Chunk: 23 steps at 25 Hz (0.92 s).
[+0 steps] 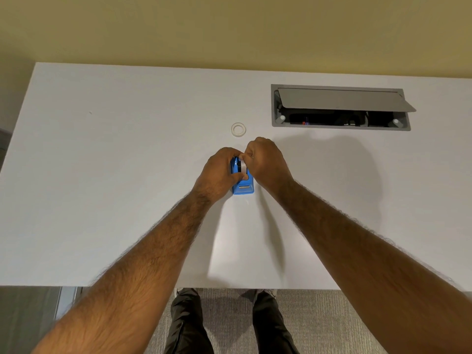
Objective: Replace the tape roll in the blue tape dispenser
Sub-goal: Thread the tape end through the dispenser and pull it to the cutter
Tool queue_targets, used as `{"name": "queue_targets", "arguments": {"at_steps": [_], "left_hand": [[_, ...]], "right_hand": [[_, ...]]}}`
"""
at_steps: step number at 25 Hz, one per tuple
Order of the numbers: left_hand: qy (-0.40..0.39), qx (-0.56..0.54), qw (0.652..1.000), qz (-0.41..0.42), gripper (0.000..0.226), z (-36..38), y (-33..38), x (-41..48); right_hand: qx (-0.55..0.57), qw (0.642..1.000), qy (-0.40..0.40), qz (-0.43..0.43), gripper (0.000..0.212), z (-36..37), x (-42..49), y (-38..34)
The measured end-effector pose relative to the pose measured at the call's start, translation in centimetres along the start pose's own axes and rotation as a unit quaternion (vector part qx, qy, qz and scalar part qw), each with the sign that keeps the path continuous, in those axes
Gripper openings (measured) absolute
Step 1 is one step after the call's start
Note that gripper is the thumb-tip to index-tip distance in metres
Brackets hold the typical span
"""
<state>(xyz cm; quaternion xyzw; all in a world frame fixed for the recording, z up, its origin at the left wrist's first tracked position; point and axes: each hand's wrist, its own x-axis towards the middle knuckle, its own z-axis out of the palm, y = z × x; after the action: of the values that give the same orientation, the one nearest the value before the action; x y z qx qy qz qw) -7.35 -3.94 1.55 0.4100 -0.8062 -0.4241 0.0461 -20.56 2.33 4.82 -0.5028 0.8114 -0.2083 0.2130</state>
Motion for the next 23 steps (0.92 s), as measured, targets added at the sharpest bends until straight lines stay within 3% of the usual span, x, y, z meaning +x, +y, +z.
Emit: {"name": "queue_targets", "arguments": {"at_steps": [23], "left_hand": [[-0.011, -0.005, 1.0, -0.013, 0.05, -0.8, 1.5, -0.8]], "right_hand": [[0.052, 0.998, 0.007, -0.02, 0.022, 0.1, -0.6, 0.9]]}}
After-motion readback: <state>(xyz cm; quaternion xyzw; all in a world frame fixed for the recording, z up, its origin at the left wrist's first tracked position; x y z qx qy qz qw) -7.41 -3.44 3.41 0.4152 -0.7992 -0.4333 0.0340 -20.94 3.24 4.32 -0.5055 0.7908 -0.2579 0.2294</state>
